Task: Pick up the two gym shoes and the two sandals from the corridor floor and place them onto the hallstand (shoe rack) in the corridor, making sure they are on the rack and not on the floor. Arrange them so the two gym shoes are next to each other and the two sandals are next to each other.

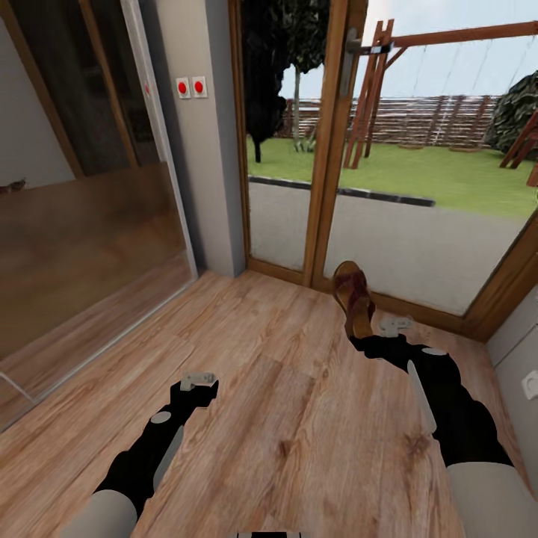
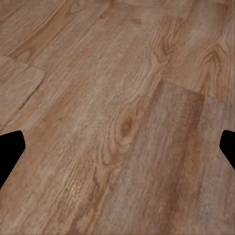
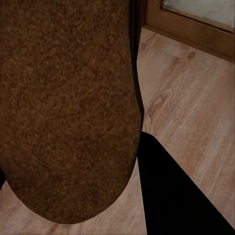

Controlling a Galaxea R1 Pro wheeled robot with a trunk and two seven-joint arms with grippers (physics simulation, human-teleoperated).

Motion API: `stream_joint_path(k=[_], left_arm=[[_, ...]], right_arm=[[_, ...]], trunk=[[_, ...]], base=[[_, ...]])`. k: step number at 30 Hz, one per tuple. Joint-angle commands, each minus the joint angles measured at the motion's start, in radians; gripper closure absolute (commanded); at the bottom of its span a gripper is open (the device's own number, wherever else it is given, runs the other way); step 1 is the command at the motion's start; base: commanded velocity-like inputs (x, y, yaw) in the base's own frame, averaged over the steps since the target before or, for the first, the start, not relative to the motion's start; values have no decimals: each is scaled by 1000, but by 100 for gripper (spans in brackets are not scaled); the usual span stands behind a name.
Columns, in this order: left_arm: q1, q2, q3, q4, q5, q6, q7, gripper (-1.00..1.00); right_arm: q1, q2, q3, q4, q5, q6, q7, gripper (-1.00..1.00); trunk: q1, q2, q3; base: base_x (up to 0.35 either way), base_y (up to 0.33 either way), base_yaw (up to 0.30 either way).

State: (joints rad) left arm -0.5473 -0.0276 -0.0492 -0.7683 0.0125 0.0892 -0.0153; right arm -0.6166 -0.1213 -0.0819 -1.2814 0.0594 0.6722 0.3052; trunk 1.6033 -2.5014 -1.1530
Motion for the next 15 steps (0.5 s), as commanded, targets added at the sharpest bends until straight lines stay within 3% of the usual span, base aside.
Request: stream_joint_path(k=[1, 7, 15], left_arm=[[0, 0, 0, -2, 1, 6, -2, -100], [0, 0, 0, -2, 1, 6, -2, -100], [0, 0, 0, -2, 1, 6, -2, -100]], right_arm=[[0, 0, -1, -1, 4, 6, 4, 100], [-1, 0, -1, -1, 4, 6, 4, 100], [0, 0, -1, -1, 4, 6, 4, 100]], trunk=[[-1, 0, 5], [-3, 1, 38], [-34, 57, 76]], base=[[0, 0, 0], [0, 0, 0], [0, 0, 0]])
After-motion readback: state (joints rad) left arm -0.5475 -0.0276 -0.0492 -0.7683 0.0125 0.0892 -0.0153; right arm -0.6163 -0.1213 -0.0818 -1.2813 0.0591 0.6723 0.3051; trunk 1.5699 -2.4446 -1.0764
